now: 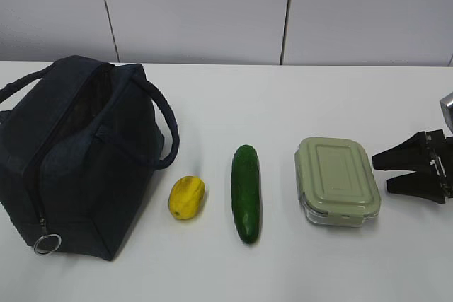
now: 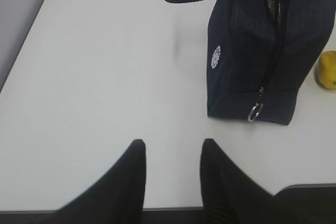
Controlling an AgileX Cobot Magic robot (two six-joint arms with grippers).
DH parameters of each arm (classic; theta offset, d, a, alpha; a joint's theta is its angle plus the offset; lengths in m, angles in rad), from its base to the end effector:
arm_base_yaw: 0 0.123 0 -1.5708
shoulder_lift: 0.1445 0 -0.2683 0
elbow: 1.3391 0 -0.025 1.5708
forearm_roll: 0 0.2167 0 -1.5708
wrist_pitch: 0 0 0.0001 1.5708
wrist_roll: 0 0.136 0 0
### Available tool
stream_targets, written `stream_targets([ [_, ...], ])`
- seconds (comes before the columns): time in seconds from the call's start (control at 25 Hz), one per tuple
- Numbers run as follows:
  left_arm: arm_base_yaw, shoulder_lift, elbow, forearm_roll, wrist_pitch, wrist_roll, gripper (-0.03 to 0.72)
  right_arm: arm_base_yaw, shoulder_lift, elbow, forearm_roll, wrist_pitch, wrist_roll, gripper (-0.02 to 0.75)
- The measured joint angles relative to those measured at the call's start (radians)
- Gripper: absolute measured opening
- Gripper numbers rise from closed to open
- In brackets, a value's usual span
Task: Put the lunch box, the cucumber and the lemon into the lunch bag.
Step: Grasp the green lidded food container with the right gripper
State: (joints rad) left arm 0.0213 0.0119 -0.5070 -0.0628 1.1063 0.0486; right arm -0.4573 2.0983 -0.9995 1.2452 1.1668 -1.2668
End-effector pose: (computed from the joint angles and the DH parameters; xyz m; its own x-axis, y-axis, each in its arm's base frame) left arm 0.0199 -0.0072 0.2369 -0.4989 0.0098 -0.8666 0.0375 0.9992 -0.0103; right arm 0.3193 -0.0250 0.0961 -0.9328 0.2431 -0.2662 -0.0940 0.5490 0.8305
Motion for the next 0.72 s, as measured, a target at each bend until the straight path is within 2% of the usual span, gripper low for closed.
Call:
stream_targets([
  [0.36, 0.000, 0.000, 0.000, 0.000, 0.000, 0.000, 0.239, 0.083, 0.022, -0.047, -0.010, 0.000, -0.024, 0.621],
  [0.72, 0.000, 0.000, 0.000, 0.000, 0.000, 0.000, 0.239, 0.094, 0.093, -0.059, -0.002, 0.011, -0.039, 0.621],
])
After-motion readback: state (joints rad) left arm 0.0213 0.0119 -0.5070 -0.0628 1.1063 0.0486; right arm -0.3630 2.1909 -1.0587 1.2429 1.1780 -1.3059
